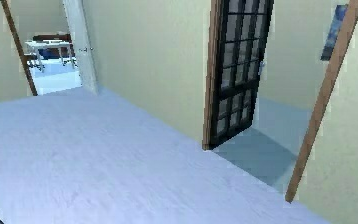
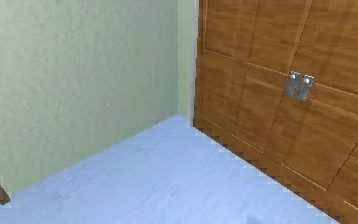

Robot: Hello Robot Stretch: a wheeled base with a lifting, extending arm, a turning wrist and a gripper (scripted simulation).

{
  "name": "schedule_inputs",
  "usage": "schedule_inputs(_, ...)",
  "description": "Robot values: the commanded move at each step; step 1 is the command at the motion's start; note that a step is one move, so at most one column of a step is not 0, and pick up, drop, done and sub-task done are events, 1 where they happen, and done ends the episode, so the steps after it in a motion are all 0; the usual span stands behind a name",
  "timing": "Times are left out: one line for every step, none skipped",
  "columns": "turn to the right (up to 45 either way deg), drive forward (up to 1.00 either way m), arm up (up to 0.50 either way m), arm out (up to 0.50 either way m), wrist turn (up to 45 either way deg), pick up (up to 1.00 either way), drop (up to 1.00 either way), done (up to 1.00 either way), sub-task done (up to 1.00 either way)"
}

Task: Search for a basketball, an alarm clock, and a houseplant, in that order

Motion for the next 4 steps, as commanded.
schedule_inputs(0.0, 0.40, 0.00, 0.00, 0.0, 0.00, 0.00, 0.00, 0.00)
schedule_inputs(-39.0, 0.00, 0.00, 0.00, 0.0, 0.00, 0.00, 0.00, 0.00)
schedule_inputs(0.0, 1.00, 0.00, 0.00, 0.0, 0.00, 0.00, 0.00, 0.00)
schedule_inputs(-3.0, 0.00, 0.00, 0.00, 0.0, 0.00, 0.00, 0.00, 0.00)
